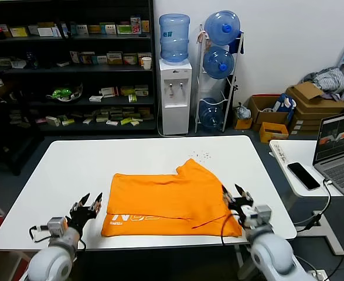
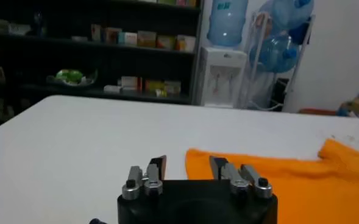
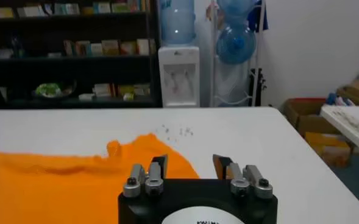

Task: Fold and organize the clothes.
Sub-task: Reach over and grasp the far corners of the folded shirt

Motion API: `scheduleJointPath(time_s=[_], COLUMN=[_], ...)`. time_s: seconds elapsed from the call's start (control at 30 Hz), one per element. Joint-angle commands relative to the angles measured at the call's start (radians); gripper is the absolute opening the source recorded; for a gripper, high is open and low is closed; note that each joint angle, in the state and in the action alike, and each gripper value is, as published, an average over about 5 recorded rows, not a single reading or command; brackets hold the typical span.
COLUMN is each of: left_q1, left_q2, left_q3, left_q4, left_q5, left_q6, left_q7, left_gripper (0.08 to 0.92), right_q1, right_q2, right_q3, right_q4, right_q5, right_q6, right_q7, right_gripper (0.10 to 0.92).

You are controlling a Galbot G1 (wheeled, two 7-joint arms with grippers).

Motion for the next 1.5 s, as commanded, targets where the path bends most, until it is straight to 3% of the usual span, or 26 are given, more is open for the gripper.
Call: scheduleJointPath(time_s=[0.03,0.13,0.27,0.7,0.83,0.9,1.2,1.5], left_q1=[-0.537,-0.61,-0.638,-0.591,-0.576,-0.573,-0.573,-0.544], left_q2=[-0.075,-0.108,-0.122,-0.119,-0.121,-0.121,-0.121,-0.125], left_q3=[0.204,0.251,0.278,0.304,0.314,0.319,0.333,0.317], left_q4=[0.517,0.656,0.713,0.67,0.657,0.656,0.667,0.628], left_q5=[-0.048,-0.047,-0.048,-0.048,-0.046,-0.043,-0.031,-0.025], left_q6=[-0.019,0.005,0.051,0.084,0.093,0.096,0.097,0.03], left_q7=[0.137,0.156,0.152,0.134,0.124,0.121,0.12,0.129], left_gripper=[0.658,0.743,0.814,0.811,0.724,0.663,0.403,0.153], right_q1=[0.494,0.52,0.53,0.522,0.515,0.51,0.493,0.449], right_q2=[0.163,0.202,0.239,0.258,0.255,0.254,0.242,0.209], right_q3=[-0.157,-0.167,-0.169,-0.152,-0.153,-0.154,-0.151,-0.158], right_q4=[-0.507,-0.61,-0.697,-0.769,-0.765,-0.762,-0.74,-0.643], right_q5=[-0.011,-0.021,-0.04,-0.086,-0.064,-0.043,0.0,0.007], right_q6=[0.017,-0.002,-0.028,-0.072,-0.117,-0.148,-0.191,-0.053], right_q7=[-0.066,-0.098,-0.131,-0.14,-0.139,-0.137,-0.149,-0.168], right_gripper=[0.709,0.783,0.82,0.823,0.807,0.761,0.502,0.251])
